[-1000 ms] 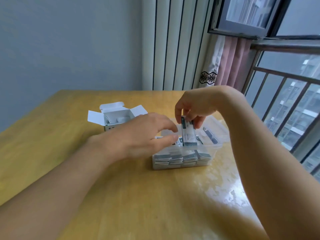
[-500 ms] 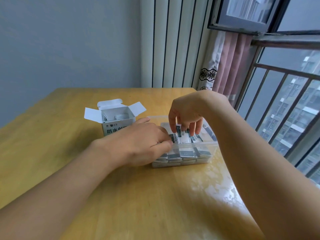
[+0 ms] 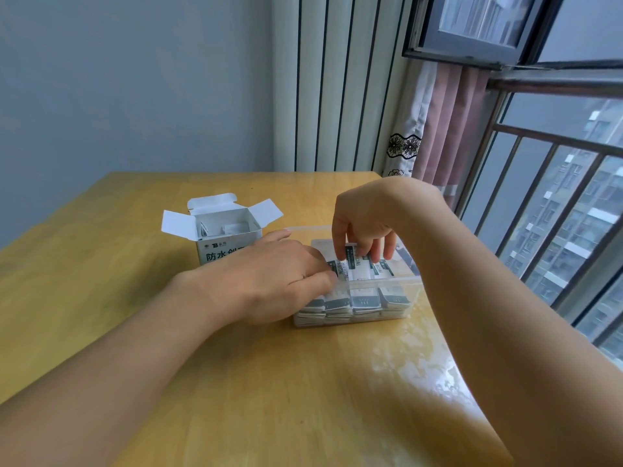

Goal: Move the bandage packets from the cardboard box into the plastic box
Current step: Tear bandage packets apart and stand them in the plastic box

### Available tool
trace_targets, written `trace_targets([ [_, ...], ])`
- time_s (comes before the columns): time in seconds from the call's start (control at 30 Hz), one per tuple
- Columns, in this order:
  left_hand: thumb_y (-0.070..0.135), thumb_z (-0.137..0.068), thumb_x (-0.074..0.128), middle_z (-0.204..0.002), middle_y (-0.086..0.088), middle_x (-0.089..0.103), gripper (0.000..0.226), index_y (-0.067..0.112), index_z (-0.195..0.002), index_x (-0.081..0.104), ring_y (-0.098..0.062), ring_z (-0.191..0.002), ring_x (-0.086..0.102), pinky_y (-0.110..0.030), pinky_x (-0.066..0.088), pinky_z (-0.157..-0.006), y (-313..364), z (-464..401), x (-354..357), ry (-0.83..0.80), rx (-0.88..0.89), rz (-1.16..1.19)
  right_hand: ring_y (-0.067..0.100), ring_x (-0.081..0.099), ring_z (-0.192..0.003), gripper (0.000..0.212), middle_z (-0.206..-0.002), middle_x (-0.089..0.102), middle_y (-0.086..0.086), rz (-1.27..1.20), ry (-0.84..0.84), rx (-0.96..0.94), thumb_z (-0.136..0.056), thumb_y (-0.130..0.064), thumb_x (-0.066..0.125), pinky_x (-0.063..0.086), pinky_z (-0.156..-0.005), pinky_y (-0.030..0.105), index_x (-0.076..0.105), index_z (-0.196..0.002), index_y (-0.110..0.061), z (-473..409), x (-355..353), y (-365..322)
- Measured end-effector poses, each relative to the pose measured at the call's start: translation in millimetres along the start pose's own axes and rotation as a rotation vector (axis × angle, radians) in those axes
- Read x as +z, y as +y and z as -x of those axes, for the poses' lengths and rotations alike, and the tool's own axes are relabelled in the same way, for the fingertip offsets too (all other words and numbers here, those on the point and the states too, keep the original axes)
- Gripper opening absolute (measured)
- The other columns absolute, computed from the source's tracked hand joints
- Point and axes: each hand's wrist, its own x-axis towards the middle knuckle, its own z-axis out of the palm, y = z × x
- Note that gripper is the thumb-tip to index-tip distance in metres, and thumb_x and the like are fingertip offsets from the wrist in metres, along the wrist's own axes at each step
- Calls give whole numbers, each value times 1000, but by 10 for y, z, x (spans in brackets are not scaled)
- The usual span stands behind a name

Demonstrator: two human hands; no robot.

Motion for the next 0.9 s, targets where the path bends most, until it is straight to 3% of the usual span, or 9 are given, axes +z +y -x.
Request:
trace_targets([
  [0.23, 64, -89, 5, -114, 14, 66, 76, 24, -106, 67, 1, -114, 54, -29, 2, -125, -12, -10, 4, 9, -3, 3, 30, 76, -81, 33, -117, 69, 17, 11, -50, 17, -87, 7, 68, 64, -71, 45, 76, -104, -20, -66, 44, -28],
  [0.4, 57, -98, 11, -104, 16, 66, 62, 28, -99, 66, 2, -106, 57, -31, 2, -125, 6, -3, 6, 5, 14, -11, 28, 76, -84, 38, -124, 67, 15, 22, -74, 19, -86, 6, 70, 63, -73, 43, 73, -113, -21, -69, 60, -42],
  [0.6, 63, -91, 6, -99, 11, 68, 72, 24, -97, 67, 2, -101, 58, -31, 2, -125, 1, -17, 13, 3, 5, 3, 26, 75, -87, 47, -122, 68, 17, 63, -126, 18, -87, 4, 70, 62, -75, 36, 64, -127, -20, -111, 83, -62],
  [0.8, 62, -92, 8, -93, 11, 68, 69, 26, -93, 67, 1, -98, 59, -30, 1, -124, 4, -12, 12, 10, 16, -4, 19, 73, -73, 54, -127, 66, 11, 73, -115, 13, -87, 2, 71, 61, -82, 38, 57, -134, -19, -113, 104, -62],
  [0.9, 64, -89, 6, -95, 9, 69, 74, 24, -96, 68, 1, -99, 59, -28, 0, -124, 3, -17, 8, 14, 11, 0, 20, 74, -79, 55, -123, 69, 14, 79, -128, 27, -85, -1, 74, 61, -80, 36, 57, -134, -19, -127, 97, -52],
])
